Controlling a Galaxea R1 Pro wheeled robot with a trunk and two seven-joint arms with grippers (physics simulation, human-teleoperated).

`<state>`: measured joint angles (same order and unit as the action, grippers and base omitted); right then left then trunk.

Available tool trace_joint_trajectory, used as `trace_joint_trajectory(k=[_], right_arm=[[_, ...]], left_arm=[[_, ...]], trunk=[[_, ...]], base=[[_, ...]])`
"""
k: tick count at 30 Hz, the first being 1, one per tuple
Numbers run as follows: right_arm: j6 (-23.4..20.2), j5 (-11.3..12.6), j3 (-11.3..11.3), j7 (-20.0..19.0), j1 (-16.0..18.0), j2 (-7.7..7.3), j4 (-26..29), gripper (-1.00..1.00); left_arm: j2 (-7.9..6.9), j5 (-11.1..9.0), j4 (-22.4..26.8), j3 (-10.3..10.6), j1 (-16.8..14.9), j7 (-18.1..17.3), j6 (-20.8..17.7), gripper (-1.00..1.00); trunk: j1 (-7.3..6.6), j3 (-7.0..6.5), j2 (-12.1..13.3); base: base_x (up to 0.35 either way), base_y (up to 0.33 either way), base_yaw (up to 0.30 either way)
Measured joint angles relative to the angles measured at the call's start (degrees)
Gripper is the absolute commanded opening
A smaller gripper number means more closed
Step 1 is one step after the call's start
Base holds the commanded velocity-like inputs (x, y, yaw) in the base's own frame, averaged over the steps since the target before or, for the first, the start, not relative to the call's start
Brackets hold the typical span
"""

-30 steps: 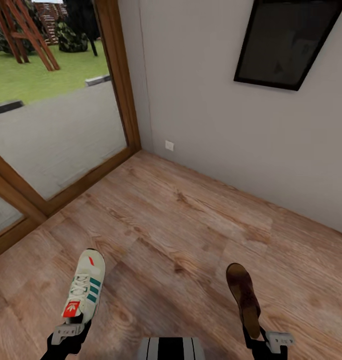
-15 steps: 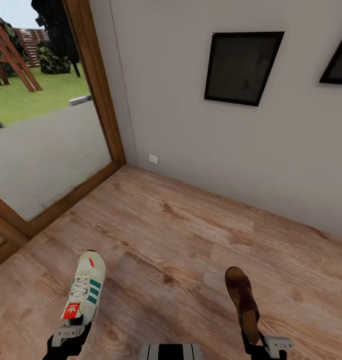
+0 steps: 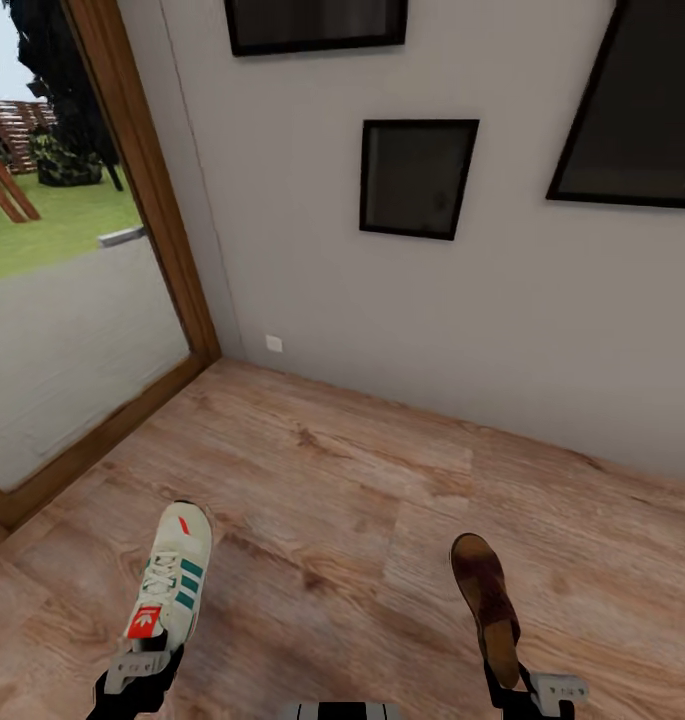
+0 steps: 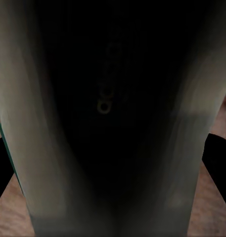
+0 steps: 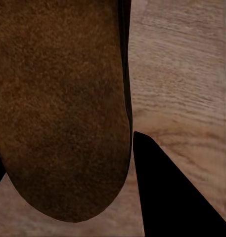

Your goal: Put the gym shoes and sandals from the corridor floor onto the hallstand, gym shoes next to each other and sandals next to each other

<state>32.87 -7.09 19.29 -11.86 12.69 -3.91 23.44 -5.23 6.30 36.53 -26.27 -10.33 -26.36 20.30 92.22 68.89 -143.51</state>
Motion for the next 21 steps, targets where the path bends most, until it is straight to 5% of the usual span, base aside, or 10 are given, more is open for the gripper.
trace_joint_trajectory(k=[21], right_arm=[[0.02, -0.01, 0.00, 0.00, -0.01, 0.09, 0.00, -1.00]], left_arm=[[0.09, -0.04, -1.19, 0.07, 0.00, 0.01, 0.10, -1.00]], trunk=[[-0.56, -4.78, 0.32]], base=[[0.000, 0.000, -0.295]])
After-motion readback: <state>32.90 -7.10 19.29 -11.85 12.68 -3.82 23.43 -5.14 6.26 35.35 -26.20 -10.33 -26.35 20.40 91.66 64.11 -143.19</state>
